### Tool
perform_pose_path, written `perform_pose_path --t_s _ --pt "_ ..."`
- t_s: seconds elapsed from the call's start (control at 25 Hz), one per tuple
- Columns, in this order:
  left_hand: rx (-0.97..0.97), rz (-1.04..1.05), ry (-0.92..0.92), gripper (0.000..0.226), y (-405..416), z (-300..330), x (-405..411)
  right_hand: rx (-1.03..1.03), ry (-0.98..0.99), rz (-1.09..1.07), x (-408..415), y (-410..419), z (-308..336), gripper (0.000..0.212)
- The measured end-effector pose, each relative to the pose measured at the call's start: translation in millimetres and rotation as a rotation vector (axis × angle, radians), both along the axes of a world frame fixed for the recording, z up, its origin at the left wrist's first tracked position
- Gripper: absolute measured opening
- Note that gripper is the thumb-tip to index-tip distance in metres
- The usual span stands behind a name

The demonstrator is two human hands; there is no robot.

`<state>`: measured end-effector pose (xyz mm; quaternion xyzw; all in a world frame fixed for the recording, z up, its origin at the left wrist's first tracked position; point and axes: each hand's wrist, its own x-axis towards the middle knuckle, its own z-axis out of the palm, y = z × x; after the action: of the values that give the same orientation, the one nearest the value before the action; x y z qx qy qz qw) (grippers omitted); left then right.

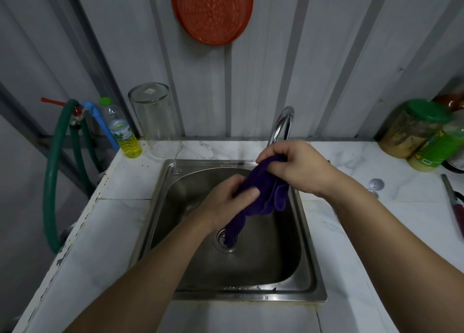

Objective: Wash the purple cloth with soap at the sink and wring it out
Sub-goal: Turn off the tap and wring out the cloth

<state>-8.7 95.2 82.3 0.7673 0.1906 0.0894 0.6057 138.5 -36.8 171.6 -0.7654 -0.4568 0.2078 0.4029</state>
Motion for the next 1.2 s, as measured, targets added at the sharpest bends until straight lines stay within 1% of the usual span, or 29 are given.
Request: perform_pose_path --t_s 0.04,0.08,0.12,0.16,0.2,0.24,0.28,0.32,0.36,0.4,0.48,0.56,0.6,0.68,0.76,0.8,0.84,0.88,0.92,0.96,1.0,1.04,1.08,1.12,1.16,1.2 --pt "0.066 -0.022 0.031 0.037 0 0 1 0.022 -0.009 0.013 -2 4 2 0.032" --pt "0.121 -0.037 0.067 0.033 0 -1 4 0.025 -0.034 0.035 -2 7 5 0.033" --pt "0.142 -0.049 0.098 0.024 1 -1 6 0.01 -0.07 0.062 -1 11 8 0.035" --pt "0.126 -0.068 0.138 0.014 3 0 7 -0.012 -0.116 0.088 1 14 11 0.037" --pt "0.094 -0.083 0.177 0.013 4 2 7 -0.032 -0.165 0.106 3 18 14 0.037" --pt "0.042 -0.091 0.222 0.018 6 6 6 -0.036 -0.21 0.111 5 21 16 0.035" --pt "-0.048 -0.093 0.248 0.021 7 8 6 -0.022 -0.256 0.098 7 24 17 0.032" --pt "-0.187 -0.084 0.244 0.019 7 11 4 0.004 -0.302 0.058 9 28 16 0.029" --pt "-0.35 -0.053 0.217 0.016 7 13 3 0.028 -0.332 -0.011 12 32 14 0.029" --pt "-0.512 -0.018 0.183 0.021 6 15 1 0.035 -0.333 -0.096 14 34 11 0.034" --pt "-0.751 -0.017 0.092 0.034 7 21 -2 0.018 -0.215 -0.229 13 36 4 0.046" --pt "-0.909 -0.046 0.011 0.038 9 28 -4 0.034 -0.095 -0.273 9 31 -4 0.047" --pt "-0.947 -0.037 -0.002 0.036 11 33 -4 0.039 -0.088 -0.277 6 27 -9 0.046" --pt "-0.897 0.046 0.06 0.032 14 40 -1 0.056 -0.124 -0.309 -3 17 -19 0.038" --pt "-0.773 0.138 0.169 0.03 13 45 3 0.084 -0.157 -0.392 -14 6 -33 0.024" --pt "-0.727 0.163 0.203 0.029 12 46 6 0.071 -0.135 -0.442 -20 1 -44 0.021" --pt "-0.702 0.177 0.221 0.025 10 48 8 0.011 -0.046 -0.484 -28 -4 -55 0.025" --pt "-0.697 0.182 0.227 0.019 8 49 10 -0.093 0.128 -0.491 -36 -9 -67 0.038" --pt "-0.719 0.175 0.238 0.013 8 51 11 -0.19 0.388 -0.452 -44 -14 -78 0.052" --pt "-0.753 0.154 0.256 0.011 8 52 11 -0.22 0.672 -0.384 -52 -17 -87 0.057" --pt "-0.773 0.125 0.273 0.012 9 53 11 -0.164 0.889 -0.334 -58 -19 -93 0.052" --pt "-0.756 0.1 0.282 0.014 11 53 11 -0.045 1.013 -0.328 -59 -19 -100 0.041" --pt "-0.69 0.1 0.289 0.017 12 53 11 0.08 1.041 -0.369 -58 -18 -103 0.029" --pt "-0.552 0.124 0.303 0.019 14 53 11 0.192 1.008 -0.423 -56 -17 -105 0.018" --pt "-0.339 0.154 0.329 0.02 16 51 10 0.267 0.95 -0.463 -54 -16 -105 0.012" --pt "-0.106 0.161 0.365 0.021 18 50 9 0.299 0.884 -0.479 -51 -17 -104 0.013"
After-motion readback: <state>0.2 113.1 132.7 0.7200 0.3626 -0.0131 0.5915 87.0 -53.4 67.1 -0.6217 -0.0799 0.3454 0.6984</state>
